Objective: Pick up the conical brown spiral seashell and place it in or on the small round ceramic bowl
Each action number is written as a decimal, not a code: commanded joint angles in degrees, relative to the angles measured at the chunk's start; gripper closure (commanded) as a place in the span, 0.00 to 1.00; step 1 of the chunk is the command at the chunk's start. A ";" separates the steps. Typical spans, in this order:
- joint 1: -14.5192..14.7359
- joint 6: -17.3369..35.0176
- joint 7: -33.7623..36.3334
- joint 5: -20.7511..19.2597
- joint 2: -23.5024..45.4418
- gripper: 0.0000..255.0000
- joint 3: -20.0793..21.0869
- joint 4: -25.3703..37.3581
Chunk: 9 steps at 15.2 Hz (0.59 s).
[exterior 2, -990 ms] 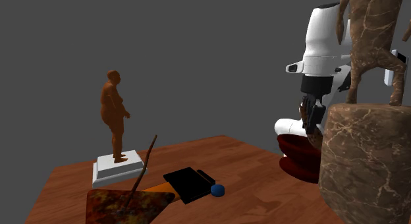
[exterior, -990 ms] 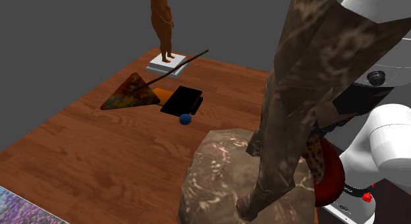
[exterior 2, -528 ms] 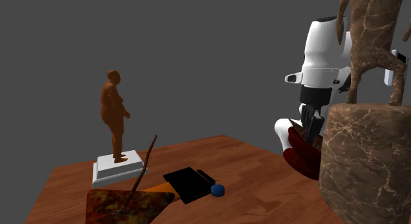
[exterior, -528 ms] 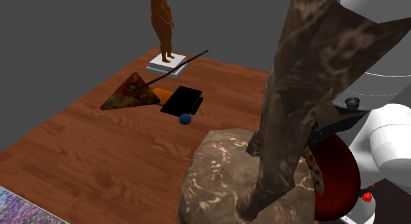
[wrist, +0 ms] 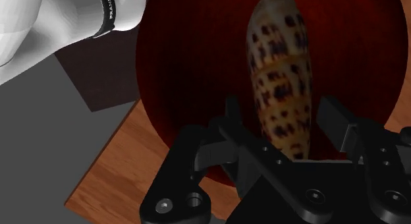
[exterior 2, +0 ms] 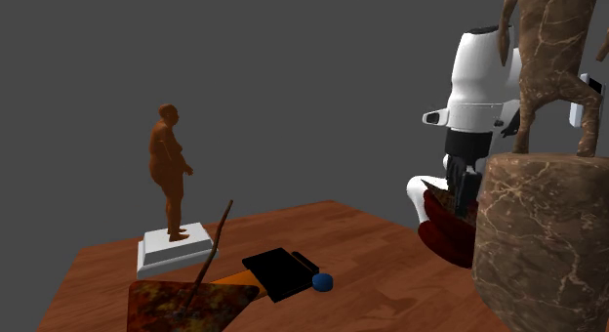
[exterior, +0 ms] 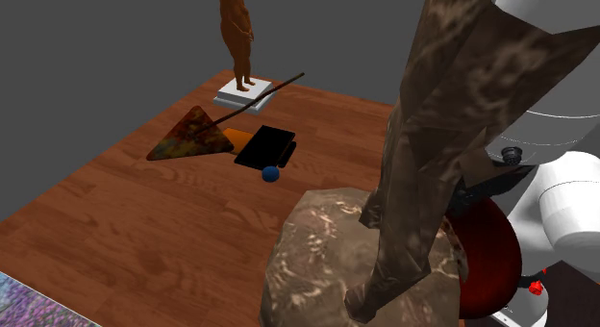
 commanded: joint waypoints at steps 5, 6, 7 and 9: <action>0.04 -0.03 -0.02 0.06 0.07 0.00 0.08 -0.17; -0.28 -1.69 0.20 -0.35 0.70 0.00 -0.12 2.13; -0.60 -3.34 0.44 -0.74 1.41 0.00 -0.27 4.49; -1.20 -6.28 0.92 -1.43 2.85 0.00 -0.43 8.87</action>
